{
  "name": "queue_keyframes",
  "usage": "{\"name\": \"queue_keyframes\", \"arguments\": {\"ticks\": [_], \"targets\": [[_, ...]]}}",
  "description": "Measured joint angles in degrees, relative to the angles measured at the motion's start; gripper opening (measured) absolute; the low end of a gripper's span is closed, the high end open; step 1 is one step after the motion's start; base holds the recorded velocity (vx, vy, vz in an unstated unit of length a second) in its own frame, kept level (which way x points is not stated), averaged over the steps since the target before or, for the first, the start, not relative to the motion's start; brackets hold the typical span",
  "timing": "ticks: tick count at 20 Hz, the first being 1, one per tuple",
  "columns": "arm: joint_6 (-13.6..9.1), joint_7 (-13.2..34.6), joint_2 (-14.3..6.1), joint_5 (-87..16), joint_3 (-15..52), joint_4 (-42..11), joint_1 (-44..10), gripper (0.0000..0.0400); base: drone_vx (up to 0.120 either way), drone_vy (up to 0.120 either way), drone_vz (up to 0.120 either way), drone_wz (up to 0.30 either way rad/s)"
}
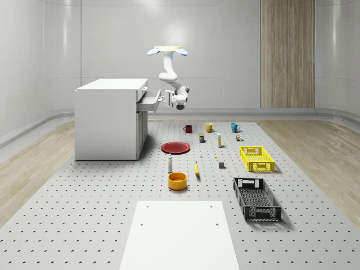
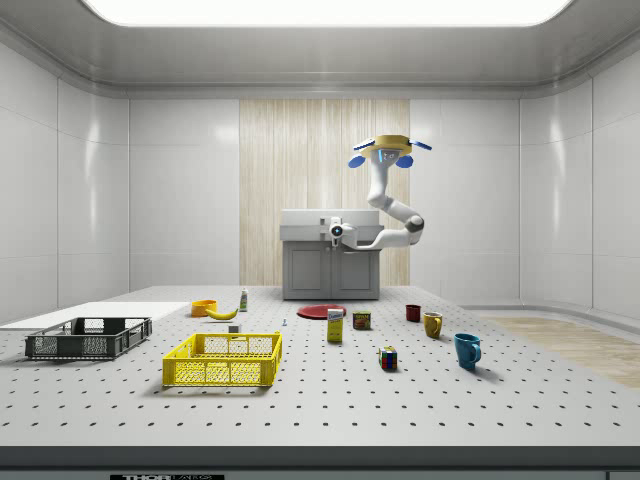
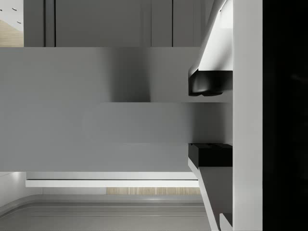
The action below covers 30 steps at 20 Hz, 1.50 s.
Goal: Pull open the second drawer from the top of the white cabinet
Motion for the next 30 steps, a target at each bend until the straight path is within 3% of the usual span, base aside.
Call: {"name": "queue_keyframes", "arguments": {"ticks": [8, 20, 25, 30], "targets": [[-1.26, 1.78, -1.23, -3.26, -3.09, 1.63, 0.98, 0.0135, 0.000, 0.000, 0.000, 0.000], [-6.18, 4.19, -3.20, -10.02, -10.56, 7.27, 3.04, 0.0107, 0.000, 0.000, 0.000, 0.000], [-7.43, 5.31, -4.20, -12.21, -12.81, 9.31, 4.23, 0.0234, 0.000, 0.064, 0.000, 0.000], [-7.54, 6.23, -5.29, -13.58, -13.84, 10.15, 5.18, 0.0281, 0.000, 0.040, 0.000, 0.000]]}}
